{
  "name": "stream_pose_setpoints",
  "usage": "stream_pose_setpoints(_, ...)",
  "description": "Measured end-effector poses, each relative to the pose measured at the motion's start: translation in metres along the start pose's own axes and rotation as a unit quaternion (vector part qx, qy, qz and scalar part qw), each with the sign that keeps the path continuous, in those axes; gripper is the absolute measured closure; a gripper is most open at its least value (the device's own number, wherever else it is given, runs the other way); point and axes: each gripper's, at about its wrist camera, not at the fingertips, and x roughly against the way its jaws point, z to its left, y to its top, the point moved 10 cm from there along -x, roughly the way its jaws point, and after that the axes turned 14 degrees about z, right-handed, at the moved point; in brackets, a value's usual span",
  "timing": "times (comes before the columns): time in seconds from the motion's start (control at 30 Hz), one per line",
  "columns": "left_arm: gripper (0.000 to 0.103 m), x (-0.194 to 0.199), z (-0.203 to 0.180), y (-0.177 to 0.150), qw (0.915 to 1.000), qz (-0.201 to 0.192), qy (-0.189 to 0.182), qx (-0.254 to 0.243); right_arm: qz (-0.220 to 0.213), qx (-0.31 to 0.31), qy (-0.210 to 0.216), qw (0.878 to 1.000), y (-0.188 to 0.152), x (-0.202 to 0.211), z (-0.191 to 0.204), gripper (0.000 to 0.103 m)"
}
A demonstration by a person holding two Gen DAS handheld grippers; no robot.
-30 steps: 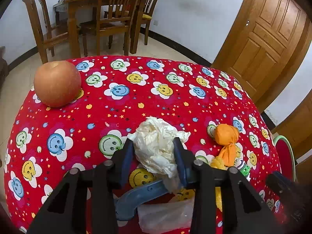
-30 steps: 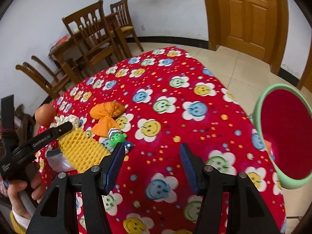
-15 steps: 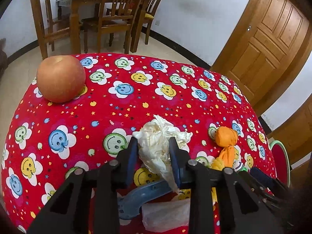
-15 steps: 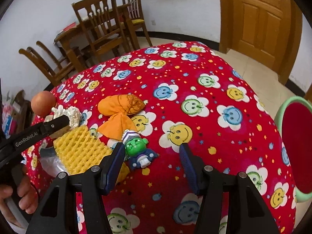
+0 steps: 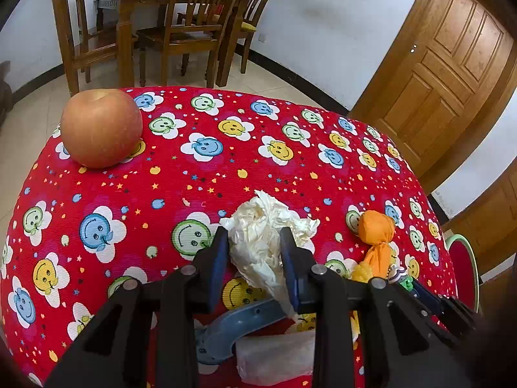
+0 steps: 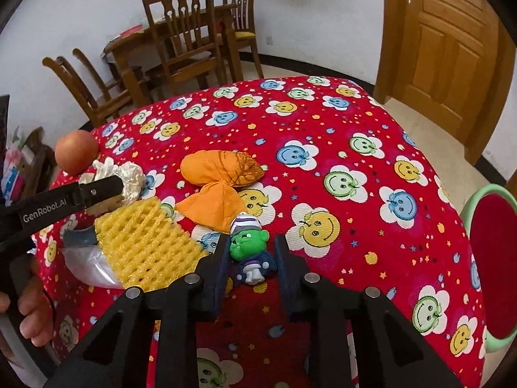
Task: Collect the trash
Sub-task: 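Grasp the green toy figure with the right tool while the left tool holds the paper, then carry the green toy with the right tool into the bucket while the left tool holds the paper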
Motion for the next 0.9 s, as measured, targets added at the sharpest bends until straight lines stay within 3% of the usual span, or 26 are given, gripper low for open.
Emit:
stream_pose_setpoints(0.5,0.075,0.016,0.007,0.005,0.9997,-0.023,-0.004,0.009,-0.045,-0.073,0.038,0.996,-0.018,0.058,-0.051,0.079)
stream_pose_setpoints(0.9,0.075,0.046,-0.013,0.002,0.9984,-0.052,-0.021,-0.011,-0.085,-0.139,0.007,0.987,-0.045,0.101,-0.126,0.079)
